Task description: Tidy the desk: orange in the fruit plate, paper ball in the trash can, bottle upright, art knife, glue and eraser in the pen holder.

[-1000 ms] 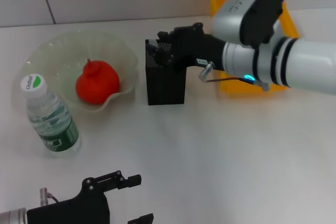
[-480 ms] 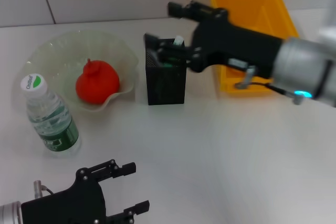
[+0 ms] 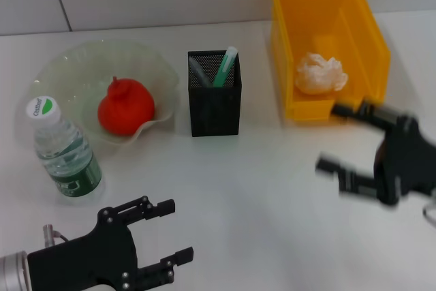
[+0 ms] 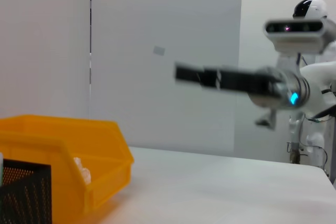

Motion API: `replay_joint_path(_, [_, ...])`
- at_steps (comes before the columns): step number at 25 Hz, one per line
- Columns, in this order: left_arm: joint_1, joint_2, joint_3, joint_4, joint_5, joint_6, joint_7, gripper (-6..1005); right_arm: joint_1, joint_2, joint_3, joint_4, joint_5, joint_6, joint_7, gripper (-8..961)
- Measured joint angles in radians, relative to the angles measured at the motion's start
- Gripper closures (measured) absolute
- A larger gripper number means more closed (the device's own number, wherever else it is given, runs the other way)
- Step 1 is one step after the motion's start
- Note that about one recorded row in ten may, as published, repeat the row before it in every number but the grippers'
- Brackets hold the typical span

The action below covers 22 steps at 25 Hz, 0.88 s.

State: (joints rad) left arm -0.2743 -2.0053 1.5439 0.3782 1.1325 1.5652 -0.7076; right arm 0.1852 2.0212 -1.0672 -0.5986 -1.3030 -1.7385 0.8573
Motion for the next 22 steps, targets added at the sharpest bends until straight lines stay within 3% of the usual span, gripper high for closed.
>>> replay_joint_path(1, [-0.004, 0.000, -0.001, 0.000, 0.000, -0.001, -0.001, 293, 0.038, -0.017, 0.028, 0.110, -0.108, -0.032, -0.073, 178])
replay_joint_path(4, [-0.011, 0.000, -0.002, -0.001, 0.001, -0.002, -0.003, 282, 0.063, -0.020, 0.033, 0.164, -0.169, -0.033, -0.104, 178])
replay_joint_path(6, [-0.013, -0.001, -0.002, -0.001, 0.002, -0.006, -0.004, 263, 0.079, -0.007, 0.036, 0.192, -0.243, -0.014, -0.111, 178])
replay_joint_path(11, [-0.015, -0.002, 0.006, -0.002, 0.003, -0.019, -0.019, 218, 0.089, 0.010, 0.030, 0.191, -0.292, 0.019, -0.104, 178])
replay_joint_path(22, [-0.043, -0.007, 0.015, -0.019, 0.026, -0.037, -0.054, 193, 0.101, 0.000, 0.036, 0.197, -0.329, 0.039, -0.085, 178])
